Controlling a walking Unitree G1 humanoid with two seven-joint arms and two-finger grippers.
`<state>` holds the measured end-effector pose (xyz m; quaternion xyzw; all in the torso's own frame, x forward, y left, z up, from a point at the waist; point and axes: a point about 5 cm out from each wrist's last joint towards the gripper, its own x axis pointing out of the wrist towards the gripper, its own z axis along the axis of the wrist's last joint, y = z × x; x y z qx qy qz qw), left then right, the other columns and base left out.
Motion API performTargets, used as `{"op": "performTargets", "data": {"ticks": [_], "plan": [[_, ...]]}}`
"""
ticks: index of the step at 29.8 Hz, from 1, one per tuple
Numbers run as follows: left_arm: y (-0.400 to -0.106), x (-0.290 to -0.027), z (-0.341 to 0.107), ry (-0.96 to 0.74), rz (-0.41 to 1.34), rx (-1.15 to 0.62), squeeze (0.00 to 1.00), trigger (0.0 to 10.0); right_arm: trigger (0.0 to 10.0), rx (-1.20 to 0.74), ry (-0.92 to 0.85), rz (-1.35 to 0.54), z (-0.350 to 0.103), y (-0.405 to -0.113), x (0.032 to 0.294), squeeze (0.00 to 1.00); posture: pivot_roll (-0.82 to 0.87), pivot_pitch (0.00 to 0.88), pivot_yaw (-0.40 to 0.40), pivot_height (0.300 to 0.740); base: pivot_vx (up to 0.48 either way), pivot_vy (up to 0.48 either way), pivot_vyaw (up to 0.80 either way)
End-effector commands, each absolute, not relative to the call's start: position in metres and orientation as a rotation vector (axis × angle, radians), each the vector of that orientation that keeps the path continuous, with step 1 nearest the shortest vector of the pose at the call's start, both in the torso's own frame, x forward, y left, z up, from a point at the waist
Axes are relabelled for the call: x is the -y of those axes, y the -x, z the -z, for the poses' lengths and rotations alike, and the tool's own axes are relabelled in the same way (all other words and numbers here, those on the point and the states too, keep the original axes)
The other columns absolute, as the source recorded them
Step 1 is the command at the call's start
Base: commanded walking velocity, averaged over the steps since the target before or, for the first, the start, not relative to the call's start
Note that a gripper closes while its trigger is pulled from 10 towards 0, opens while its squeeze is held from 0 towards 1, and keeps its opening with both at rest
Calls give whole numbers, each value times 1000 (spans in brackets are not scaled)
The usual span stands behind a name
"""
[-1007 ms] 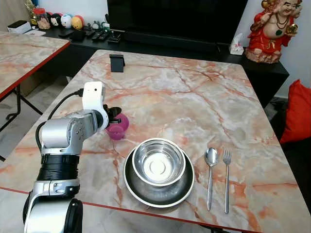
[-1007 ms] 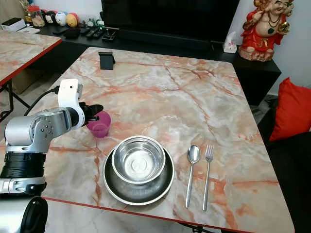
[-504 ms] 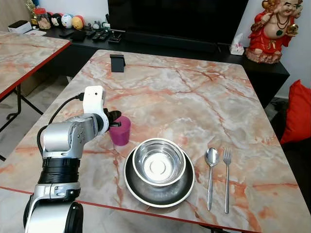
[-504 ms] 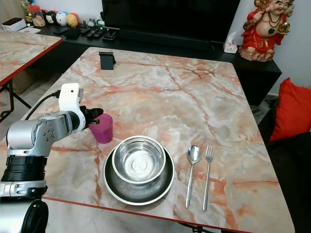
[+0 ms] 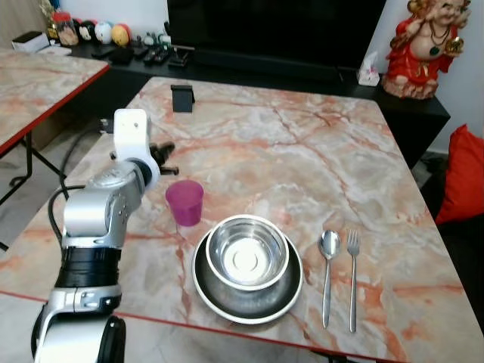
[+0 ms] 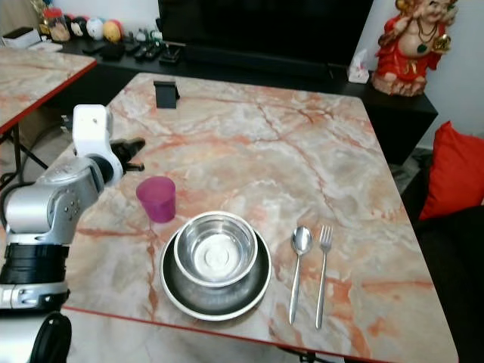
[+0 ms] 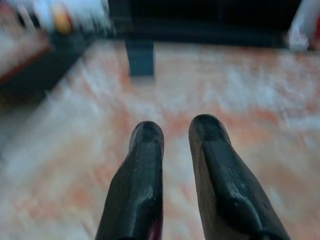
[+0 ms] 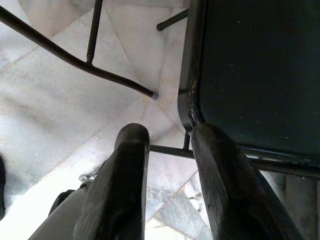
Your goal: Setting the table
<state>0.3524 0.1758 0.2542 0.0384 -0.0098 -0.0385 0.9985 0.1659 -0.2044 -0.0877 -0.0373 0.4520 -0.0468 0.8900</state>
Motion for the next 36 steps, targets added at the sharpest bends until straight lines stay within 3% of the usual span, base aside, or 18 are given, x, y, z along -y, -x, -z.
{"op": "performTargets", "data": {"ticks": [1, 6, 26, 36], "plan": [[-347, -165, -262, -165, 119, 141, 0, 10000, 10000, -943, 78, 104, 88, -165, 207, 0, 126, 0, -74, 728, 0, 0, 0], [-339, -161, -237, -258, 105, 195, 0, 10000, 10000, -925, 74, 131, 87, -166, 208, 0, 115, 0, -71, 728, 0, 0, 0], [-331, -156, -207, -254, 85, 277, 0, 10000, 10000, -920, 34, 193, 89, -161, 205, 0, 106, 0, -46, 728, 0, 0, 0], [-330, -154, -211, -240, 97, 306, 0, 10000, 10000, -921, 24, 202, 90, -159, 204, 0, 110, 0, -43, 728, -281, 0, 0]]}}
